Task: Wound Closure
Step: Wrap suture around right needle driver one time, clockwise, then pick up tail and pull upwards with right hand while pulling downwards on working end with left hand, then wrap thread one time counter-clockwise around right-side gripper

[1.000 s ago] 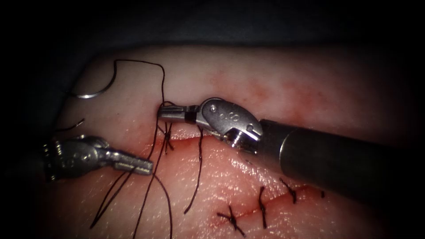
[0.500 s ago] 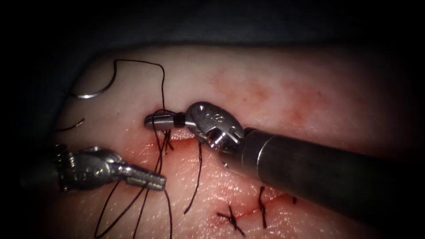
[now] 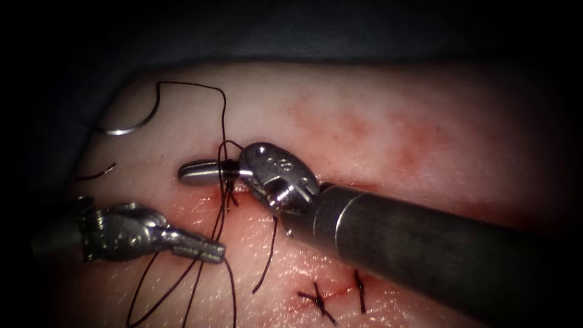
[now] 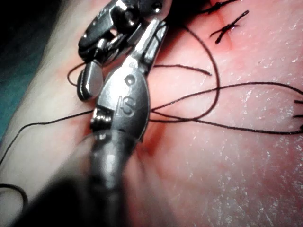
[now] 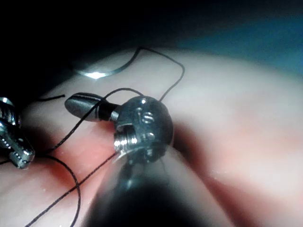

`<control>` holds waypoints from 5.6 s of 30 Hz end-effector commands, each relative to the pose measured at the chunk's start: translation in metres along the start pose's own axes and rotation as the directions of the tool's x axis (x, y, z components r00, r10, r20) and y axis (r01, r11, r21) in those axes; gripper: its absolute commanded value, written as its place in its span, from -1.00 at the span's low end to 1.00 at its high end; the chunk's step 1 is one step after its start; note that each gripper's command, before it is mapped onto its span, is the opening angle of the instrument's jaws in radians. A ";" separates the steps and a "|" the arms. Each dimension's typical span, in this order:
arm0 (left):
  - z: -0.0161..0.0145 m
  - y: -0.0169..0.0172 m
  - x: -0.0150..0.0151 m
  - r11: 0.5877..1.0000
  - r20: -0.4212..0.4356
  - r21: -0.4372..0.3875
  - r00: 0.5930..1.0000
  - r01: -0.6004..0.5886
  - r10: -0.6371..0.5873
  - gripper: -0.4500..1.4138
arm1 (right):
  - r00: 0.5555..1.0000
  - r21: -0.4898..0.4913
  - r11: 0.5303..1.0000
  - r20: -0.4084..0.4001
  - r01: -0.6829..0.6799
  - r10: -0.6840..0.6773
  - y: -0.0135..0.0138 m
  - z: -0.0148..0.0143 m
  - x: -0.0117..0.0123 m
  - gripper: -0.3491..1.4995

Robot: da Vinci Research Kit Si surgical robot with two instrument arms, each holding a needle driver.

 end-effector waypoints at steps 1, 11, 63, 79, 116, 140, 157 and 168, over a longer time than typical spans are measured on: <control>0.0003 -0.0004 -0.0010 1.000 0.007 0.001 1.000 0.007 -0.007 -1.00 | 1.000 0.025 1.000 -0.015 -0.009 0.010 0.0003 0.0010 0.0008 -1.00; -0.0012 -0.0018 -0.0048 0.998 0.009 0.020 0.999 0.053 -0.053 -1.00 | 0.999 0.197 0.980 -0.021 -0.043 0.048 -0.0020 0.0016 0.0011 -1.00; -0.0030 -0.0043 -0.0082 0.995 0.006 -0.008 0.995 0.103 -0.103 -1.00 | 0.576 0.703 0.710 0.567 0.034 -0.589 -0.0032 -0.0029 -0.0049 0.44; -0.0031 -0.0039 -0.0082 0.992 0.011 -0.016 0.992 0.123 -0.123 -1.00 | 0.307 0.790 0.609 0.564 0.071 -0.767 -0.0043 -0.0023 -0.0065 -1.00; 0.0044 0.0107 -0.0025 0.974 0.101 -0.193 0.990 0.121 -0.103 -1.00 | 0.559 0.618 0.768 0.582 0.170 -0.591 0.0064 -0.0042 0.0079 -1.00; 0.0093 0.0178 -0.0020 0.841 -0.054 -0.465 0.939 0.277 -0.339 -1.00 | 0.515 0.418 0.800 0.614 0.430 -0.598 0.0105 -0.0042 0.0104 -1.00; 0.0090 0.0149 -0.0002 0.879 -0.079 -0.414 0.953 0.236 -0.293 -1.00 | 0.628 0.310 0.850 0.576 0.425 -0.524 0.0094 -0.0048 0.0095 -0.75; 0.0052 0.0060 0.0008 0.973 0.058 -0.201 0.993 0.113 -0.104 -1.00 | 0.810 0.045 0.874 0.356 0.483 -0.466 0.0101 -0.0078 0.0148 0.73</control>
